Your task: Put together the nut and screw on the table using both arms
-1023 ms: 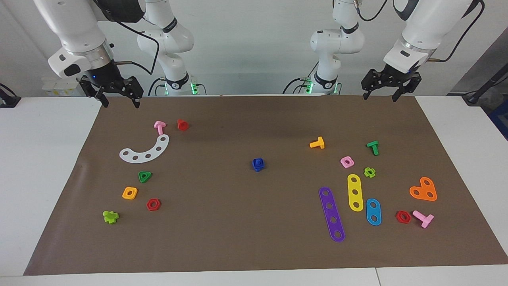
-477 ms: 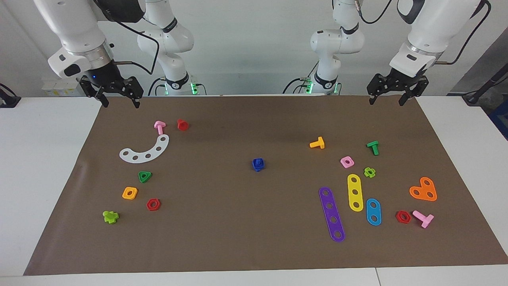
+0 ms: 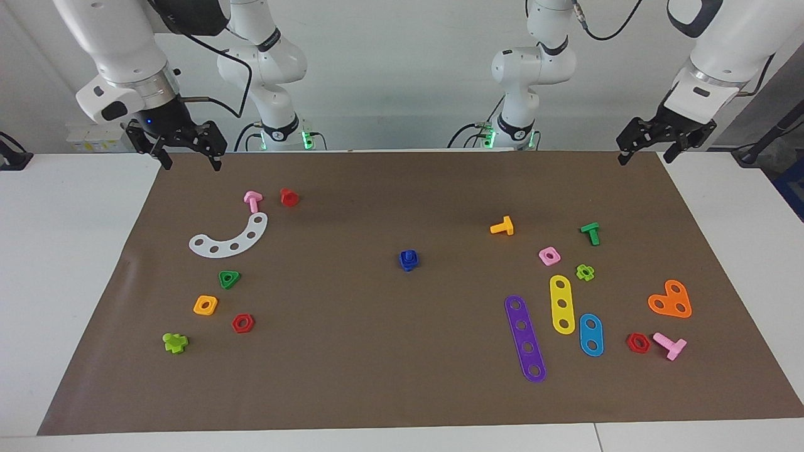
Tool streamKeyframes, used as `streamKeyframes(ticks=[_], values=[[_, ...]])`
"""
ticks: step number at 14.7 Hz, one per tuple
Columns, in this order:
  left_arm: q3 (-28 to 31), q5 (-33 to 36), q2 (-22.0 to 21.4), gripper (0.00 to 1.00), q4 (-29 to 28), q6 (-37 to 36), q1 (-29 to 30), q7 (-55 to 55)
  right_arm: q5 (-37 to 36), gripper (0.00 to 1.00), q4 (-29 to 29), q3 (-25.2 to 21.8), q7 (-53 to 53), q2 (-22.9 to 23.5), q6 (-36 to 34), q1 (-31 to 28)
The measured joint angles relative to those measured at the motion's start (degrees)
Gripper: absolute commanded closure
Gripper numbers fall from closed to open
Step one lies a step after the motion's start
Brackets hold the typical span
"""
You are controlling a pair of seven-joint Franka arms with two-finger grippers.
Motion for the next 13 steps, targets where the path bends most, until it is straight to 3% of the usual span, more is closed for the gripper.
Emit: streamKeyframes(ticks=[13], values=[[-1.4,0.0,0.2,0.00,0.2,-0.4,-0.2,3.0,0.0,0.00,0.0,0.0,0.0,0.0,0.0,0.0]])
